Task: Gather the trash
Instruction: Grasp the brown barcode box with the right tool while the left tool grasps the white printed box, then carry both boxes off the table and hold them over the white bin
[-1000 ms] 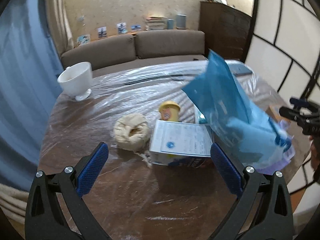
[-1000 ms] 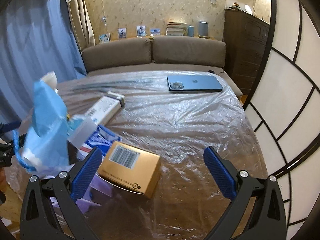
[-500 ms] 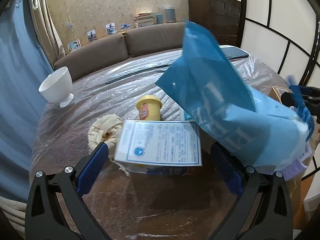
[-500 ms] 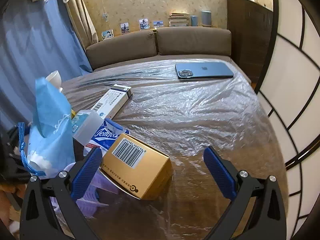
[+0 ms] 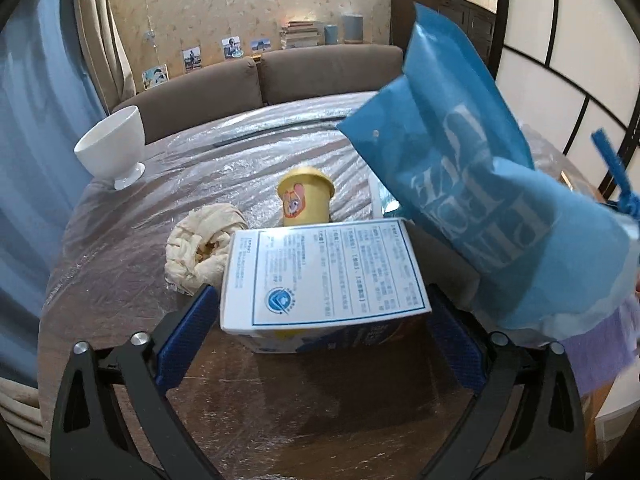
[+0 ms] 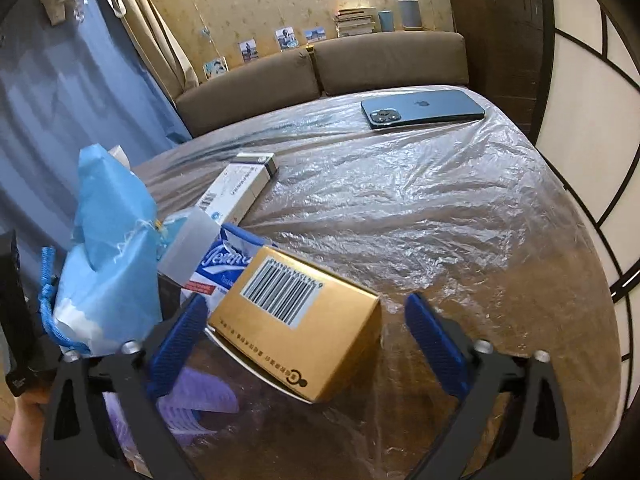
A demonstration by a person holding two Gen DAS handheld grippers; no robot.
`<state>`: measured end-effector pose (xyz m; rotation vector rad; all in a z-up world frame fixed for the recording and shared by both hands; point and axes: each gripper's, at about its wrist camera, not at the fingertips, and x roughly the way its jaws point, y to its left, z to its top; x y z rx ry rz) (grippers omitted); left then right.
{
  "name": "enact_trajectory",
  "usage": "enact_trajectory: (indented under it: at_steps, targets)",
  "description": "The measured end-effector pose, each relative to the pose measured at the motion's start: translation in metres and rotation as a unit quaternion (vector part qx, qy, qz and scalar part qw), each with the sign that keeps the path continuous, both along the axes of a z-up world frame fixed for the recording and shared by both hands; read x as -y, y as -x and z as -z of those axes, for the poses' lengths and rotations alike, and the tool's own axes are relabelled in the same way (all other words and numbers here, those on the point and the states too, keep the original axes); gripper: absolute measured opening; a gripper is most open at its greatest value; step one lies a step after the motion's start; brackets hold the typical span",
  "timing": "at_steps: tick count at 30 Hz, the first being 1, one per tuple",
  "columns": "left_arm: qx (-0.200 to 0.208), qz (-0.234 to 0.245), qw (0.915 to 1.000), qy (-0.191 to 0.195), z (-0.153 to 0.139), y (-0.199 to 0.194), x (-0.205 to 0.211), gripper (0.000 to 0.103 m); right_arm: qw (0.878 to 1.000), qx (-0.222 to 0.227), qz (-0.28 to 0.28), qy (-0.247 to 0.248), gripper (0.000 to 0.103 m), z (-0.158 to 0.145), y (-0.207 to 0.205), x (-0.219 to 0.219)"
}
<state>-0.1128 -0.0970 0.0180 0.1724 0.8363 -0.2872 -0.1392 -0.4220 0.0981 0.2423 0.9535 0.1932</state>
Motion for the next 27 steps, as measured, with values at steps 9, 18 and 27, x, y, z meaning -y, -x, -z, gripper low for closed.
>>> enact_trajectory:
  at_steps: [9,18,27]
  targets:
    - [0.009,0.001,0.9995,0.032,-0.011,0.004,-0.017,0.081,0.999,0.024,0.018,-0.027,0.078,-0.008,0.004,0.012]
    - [0.021,-0.019,0.9988,0.041,-0.023,0.007,-0.024,0.081,0.998,0.032,0.036,-0.048,0.078,-0.022,0.008,0.028]
    - [0.026,-0.033,0.9979,0.049,-0.033,0.027,-0.038,0.081,0.998,0.058,-0.004,-0.004,0.078,-0.044,0.032,0.008]
